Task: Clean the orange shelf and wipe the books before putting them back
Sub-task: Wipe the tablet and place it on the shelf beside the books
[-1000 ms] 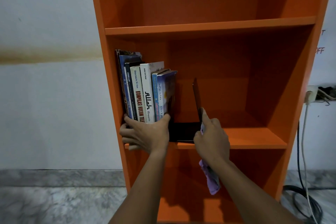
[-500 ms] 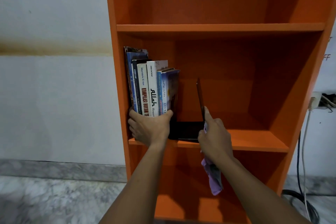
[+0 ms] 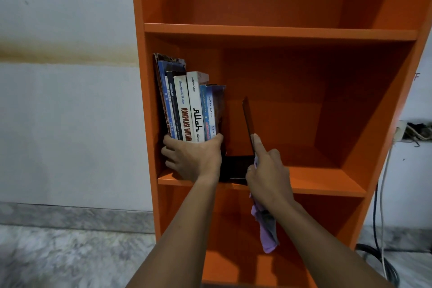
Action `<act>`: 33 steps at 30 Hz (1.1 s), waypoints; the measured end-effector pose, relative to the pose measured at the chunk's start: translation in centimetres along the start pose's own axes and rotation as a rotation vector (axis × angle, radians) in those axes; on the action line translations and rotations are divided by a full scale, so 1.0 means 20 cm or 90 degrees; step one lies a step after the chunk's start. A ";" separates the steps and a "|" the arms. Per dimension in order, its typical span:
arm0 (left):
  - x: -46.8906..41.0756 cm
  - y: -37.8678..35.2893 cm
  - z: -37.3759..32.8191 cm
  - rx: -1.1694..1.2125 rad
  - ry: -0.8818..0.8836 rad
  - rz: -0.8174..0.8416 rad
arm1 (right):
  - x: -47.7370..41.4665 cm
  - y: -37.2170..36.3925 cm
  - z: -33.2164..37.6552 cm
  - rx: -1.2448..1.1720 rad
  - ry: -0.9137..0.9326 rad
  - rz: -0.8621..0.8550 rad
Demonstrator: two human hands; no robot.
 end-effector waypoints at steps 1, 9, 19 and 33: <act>0.01 -0.01 0.00 0.002 0.003 -0.001 | 0.00 -0.01 0.01 -0.003 0.003 0.003; 0.05 -0.05 -0.01 0.010 0.032 0.003 | -0.02 -0.10 0.05 -0.019 -0.012 0.022; 0.06 -0.04 -0.01 -0.013 0.032 0.014 | -0.07 -0.20 0.12 -0.107 0.038 0.112; -0.03 0.15 0.04 0.011 -0.126 0.186 | -0.10 -0.34 0.27 -0.222 0.017 0.220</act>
Point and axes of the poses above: each hand's wrist, its own x-axis away from the middle knuckle, its own y-axis out of the back of the hand, z = x × y, the point moved 9 cm from there along -x, towards the middle knuckle, and after that the axes turned 4 degrees about x, right-handed, at the moved point
